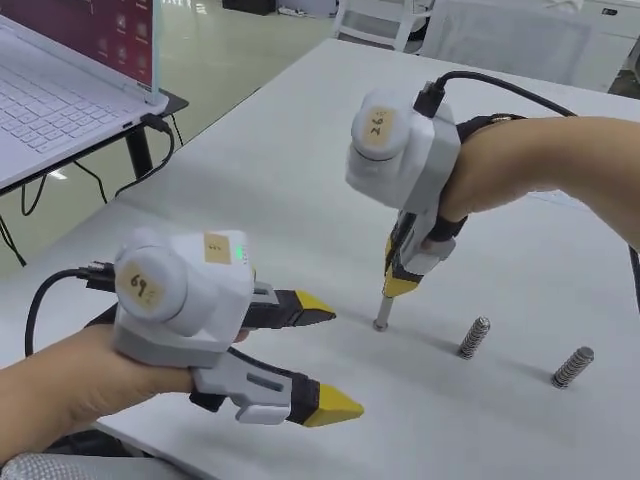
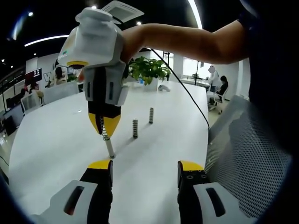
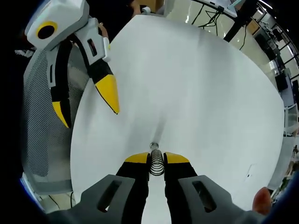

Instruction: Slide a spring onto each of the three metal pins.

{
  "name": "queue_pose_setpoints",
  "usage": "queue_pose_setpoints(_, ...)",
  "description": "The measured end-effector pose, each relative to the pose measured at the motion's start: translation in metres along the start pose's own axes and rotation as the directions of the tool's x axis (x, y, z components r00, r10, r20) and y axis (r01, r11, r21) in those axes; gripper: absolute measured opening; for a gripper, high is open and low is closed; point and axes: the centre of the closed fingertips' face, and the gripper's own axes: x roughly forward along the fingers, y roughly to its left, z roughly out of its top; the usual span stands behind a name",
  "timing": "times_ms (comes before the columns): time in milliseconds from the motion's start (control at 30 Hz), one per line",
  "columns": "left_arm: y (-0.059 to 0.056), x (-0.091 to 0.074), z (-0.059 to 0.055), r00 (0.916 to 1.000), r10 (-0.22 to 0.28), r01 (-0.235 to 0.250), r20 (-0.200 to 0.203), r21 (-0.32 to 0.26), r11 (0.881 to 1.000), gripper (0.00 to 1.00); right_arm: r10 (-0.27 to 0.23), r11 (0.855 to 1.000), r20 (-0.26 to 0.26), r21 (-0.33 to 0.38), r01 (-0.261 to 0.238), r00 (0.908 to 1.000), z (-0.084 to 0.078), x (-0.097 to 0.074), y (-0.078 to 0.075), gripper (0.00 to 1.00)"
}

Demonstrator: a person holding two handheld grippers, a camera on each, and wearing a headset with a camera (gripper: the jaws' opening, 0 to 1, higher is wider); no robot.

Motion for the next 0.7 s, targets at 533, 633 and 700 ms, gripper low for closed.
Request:
queue_pose_setpoints(533, -0.0007, 0.0013, -0.0001, 1.0000, -0.003, 0.003, -0.001, 0.000, 1.000, 0.50, -0.002, 1.000, -0.010, 0.003, 0.002, 0.9999, -0.0041, -0.0016, 0.0017, 0.09)
queue_pose_setpoints(633, -0.0007, 0.0012, 0.0003, 1.0000, -0.003, 0.003, 0.001, -0.001, 1.000, 0.50, -0.004, 1.000, -0.015, 0.000, 0.004, 0.9999, -0.0055, -0.0016, 0.0021, 0.09)
queue_pose_setpoints(700, -0.0003, 0.0012, -0.0004, 1.0000, -0.001, 0.001, -0.001, -0.002, 1.000, 0.50, -0.002, 1.000, -0.018, 0.003, 0.002, 0.9998, -0.0061, -0.0006, 0.0023, 0.09)
